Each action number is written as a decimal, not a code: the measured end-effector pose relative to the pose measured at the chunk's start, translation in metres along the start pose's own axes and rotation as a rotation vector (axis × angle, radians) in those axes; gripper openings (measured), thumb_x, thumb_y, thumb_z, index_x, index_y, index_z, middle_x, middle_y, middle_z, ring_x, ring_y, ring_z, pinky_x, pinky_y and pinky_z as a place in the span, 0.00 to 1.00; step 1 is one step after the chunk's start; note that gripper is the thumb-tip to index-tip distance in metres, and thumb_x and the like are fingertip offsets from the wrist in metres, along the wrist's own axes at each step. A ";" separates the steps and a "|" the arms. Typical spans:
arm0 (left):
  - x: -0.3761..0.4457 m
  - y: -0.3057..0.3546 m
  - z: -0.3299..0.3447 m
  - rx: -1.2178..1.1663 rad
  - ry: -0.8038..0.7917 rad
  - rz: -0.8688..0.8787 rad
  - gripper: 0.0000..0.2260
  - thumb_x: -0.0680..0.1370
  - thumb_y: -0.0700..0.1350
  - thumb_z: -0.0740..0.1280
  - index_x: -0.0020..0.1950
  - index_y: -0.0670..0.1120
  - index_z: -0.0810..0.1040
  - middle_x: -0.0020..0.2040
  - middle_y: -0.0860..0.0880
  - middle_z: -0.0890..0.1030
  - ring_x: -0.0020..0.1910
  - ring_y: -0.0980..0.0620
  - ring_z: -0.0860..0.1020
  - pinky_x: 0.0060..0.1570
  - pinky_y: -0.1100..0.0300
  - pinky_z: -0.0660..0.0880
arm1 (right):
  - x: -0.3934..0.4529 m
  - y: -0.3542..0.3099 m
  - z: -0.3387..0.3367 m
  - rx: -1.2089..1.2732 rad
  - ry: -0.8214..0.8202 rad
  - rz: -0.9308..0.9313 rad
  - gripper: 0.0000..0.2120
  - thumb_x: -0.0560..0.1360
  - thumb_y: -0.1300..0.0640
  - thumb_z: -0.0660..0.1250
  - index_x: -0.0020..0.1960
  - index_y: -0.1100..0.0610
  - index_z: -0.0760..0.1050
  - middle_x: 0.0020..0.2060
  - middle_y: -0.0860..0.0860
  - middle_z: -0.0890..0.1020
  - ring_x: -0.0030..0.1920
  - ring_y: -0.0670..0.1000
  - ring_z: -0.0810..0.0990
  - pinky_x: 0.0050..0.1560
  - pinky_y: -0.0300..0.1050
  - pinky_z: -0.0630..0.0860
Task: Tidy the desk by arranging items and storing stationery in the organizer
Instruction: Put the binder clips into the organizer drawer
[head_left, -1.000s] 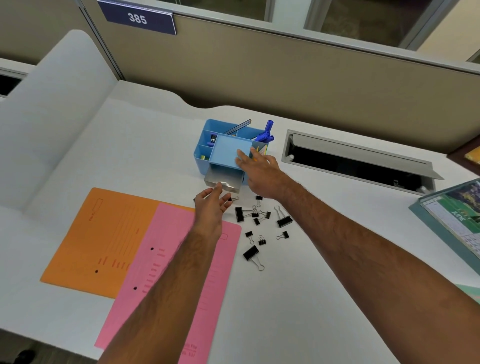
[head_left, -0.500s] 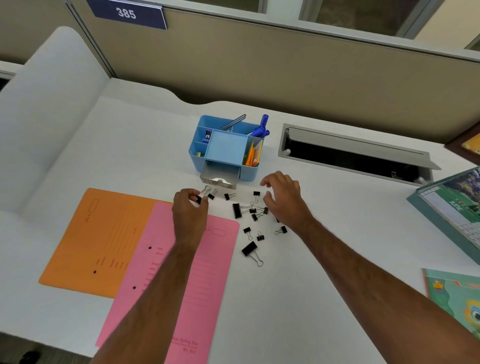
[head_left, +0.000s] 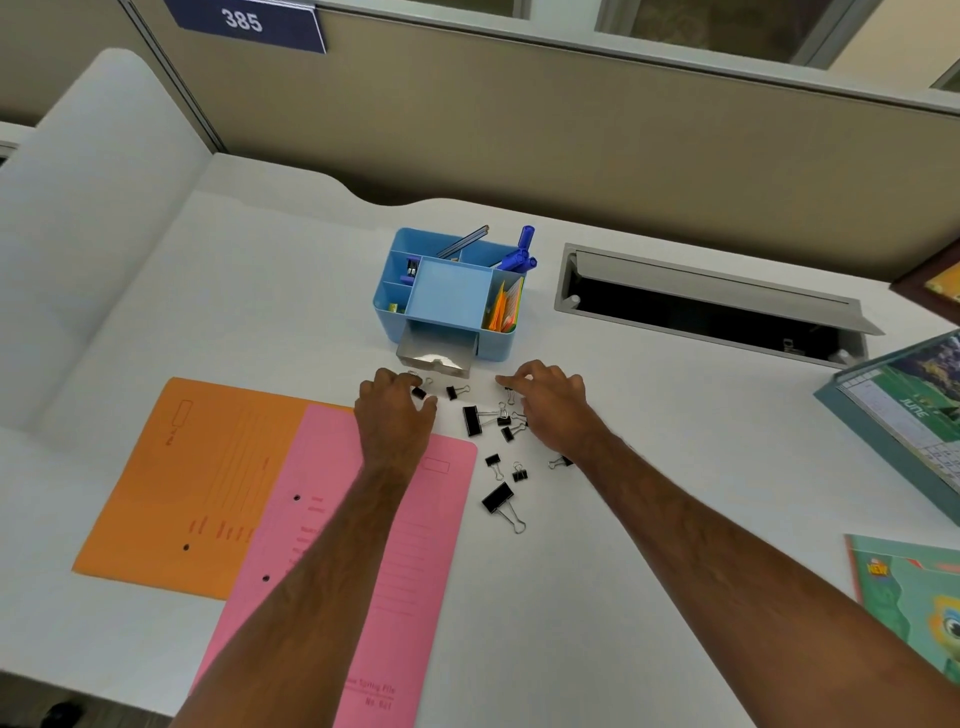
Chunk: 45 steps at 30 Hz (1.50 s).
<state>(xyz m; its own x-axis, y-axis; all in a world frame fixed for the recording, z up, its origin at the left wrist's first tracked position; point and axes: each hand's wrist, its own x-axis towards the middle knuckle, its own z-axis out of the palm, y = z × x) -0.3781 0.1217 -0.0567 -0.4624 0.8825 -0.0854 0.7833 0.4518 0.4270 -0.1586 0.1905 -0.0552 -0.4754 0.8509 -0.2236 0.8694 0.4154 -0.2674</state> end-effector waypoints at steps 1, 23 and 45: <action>-0.001 -0.001 0.001 0.003 -0.003 0.000 0.16 0.77 0.51 0.74 0.63 0.47 0.82 0.60 0.46 0.79 0.59 0.45 0.74 0.58 0.49 0.73 | 0.001 0.001 0.002 -0.010 -0.002 -0.006 0.30 0.80 0.67 0.60 0.76 0.42 0.67 0.69 0.48 0.71 0.65 0.53 0.71 0.61 0.55 0.65; -0.015 -0.008 -0.005 -0.053 0.003 -0.008 0.11 0.78 0.49 0.73 0.58 0.46 0.83 0.58 0.48 0.79 0.58 0.47 0.72 0.57 0.52 0.71 | -0.001 0.022 -0.001 -0.215 0.030 -0.058 0.10 0.82 0.54 0.64 0.62 0.49 0.79 0.53 0.48 0.79 0.50 0.52 0.80 0.55 0.51 0.64; 0.021 0.027 -0.044 -0.212 0.094 0.144 0.19 0.77 0.52 0.75 0.65 0.47 0.81 0.60 0.46 0.79 0.64 0.45 0.71 0.60 0.53 0.69 | -0.006 0.012 -0.020 0.115 0.113 0.035 0.12 0.83 0.50 0.63 0.63 0.51 0.79 0.58 0.48 0.81 0.56 0.50 0.80 0.61 0.52 0.68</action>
<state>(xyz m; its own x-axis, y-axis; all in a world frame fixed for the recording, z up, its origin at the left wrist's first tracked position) -0.3846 0.1463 -0.0074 -0.3968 0.9152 0.0701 0.7443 0.2760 0.6082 -0.1425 0.1965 -0.0388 -0.4212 0.8977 -0.1294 0.8610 0.3508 -0.3683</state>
